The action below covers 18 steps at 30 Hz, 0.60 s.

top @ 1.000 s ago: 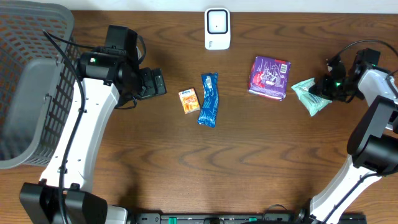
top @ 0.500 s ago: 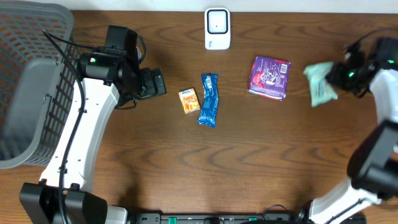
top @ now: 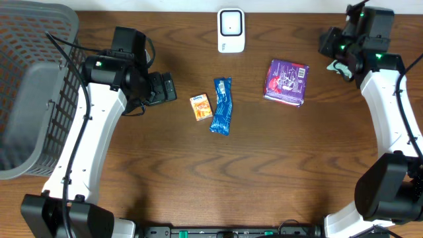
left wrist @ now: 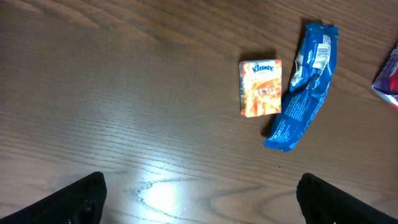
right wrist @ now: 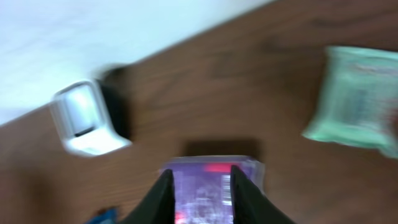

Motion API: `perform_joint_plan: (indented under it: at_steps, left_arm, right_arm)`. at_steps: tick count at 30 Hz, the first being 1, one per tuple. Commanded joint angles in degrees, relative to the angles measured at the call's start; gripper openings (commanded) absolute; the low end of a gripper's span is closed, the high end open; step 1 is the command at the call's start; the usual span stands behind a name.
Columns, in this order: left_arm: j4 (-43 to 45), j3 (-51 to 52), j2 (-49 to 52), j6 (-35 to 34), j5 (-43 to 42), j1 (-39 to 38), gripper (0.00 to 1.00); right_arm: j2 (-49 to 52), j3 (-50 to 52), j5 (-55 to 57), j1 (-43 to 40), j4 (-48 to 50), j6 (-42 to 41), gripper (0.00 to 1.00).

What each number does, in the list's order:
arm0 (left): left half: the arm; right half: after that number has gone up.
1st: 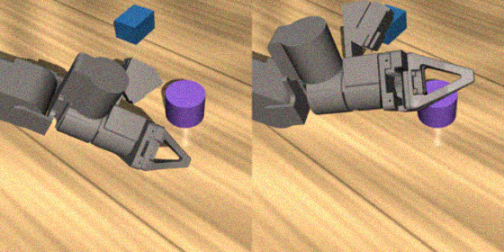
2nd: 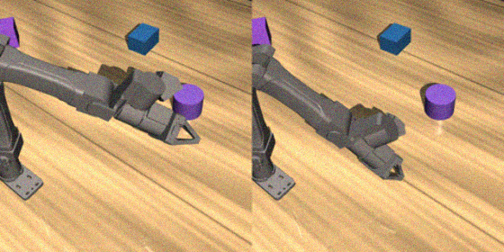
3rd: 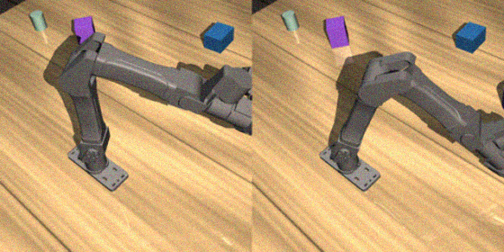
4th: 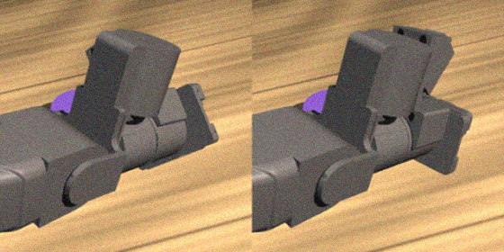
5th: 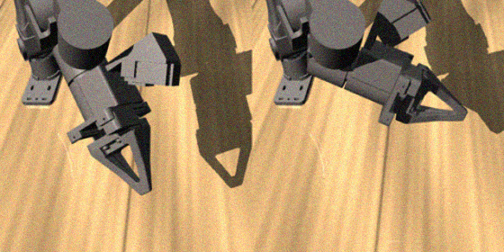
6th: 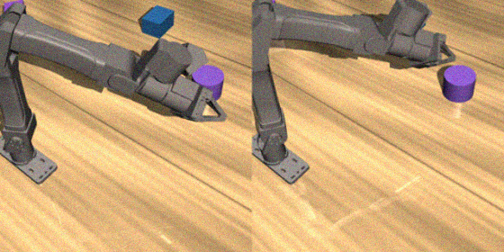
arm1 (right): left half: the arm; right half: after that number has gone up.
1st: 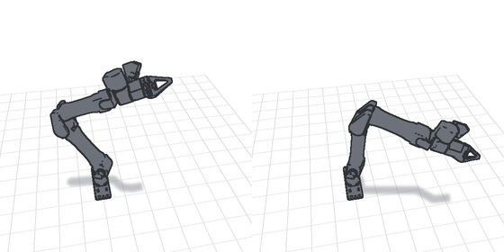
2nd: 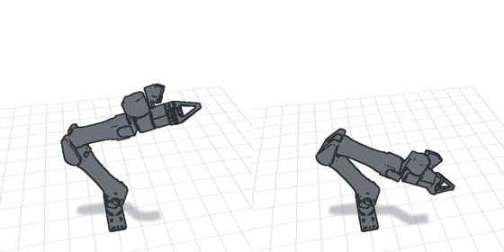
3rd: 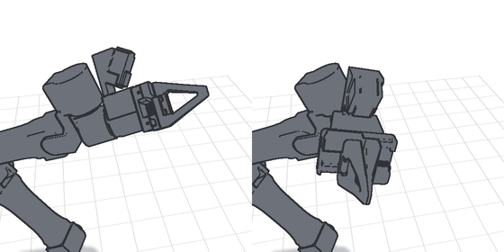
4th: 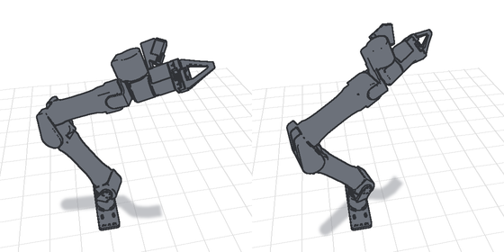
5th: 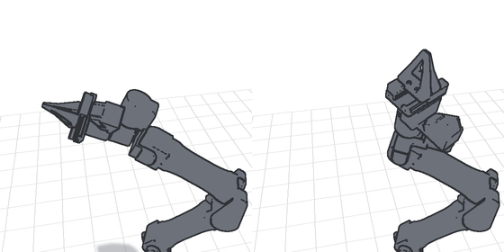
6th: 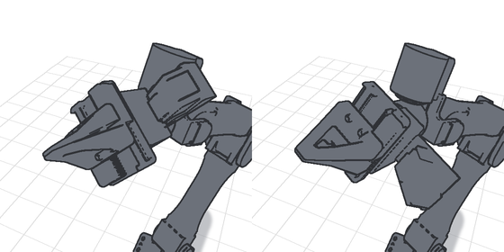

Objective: Scan the item barcode

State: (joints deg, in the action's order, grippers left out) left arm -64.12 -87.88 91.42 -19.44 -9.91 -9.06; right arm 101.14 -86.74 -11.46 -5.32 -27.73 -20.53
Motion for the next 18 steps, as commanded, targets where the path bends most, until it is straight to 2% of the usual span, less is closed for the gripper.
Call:
perform_joint_plan:
  at_steps: [1, 5, 12, 18]
  left_arm:
    - [-0.17, -0.31, 0.24, 0.35, 0.55, 0.26, 0.98]
    - [-0.2, -0.31, 0.24, 0.35, 0.55, 0.26, 0.98]
    - [-0.2, -0.31, 0.24, 0.35, 0.55, 0.26, 0.98]
    - [-0.2, -0.31, 0.24, 0.35, 0.55, 0.26, 0.98]
  right_arm:
    - [0.2, 0.22, 14.03, -3.17, -3.04, -1.64, 0.29]
    - [2.21, 0.28, 13.03, -7.56, -5.01, -1.62, 0.34]
    - [11.52, 0.28, 4.9, -11.65, 1.01, -3.65, 0.61]
    - [21.31, 0.28, 2.6, -13.62, 9.81, -4.74, 0.64]
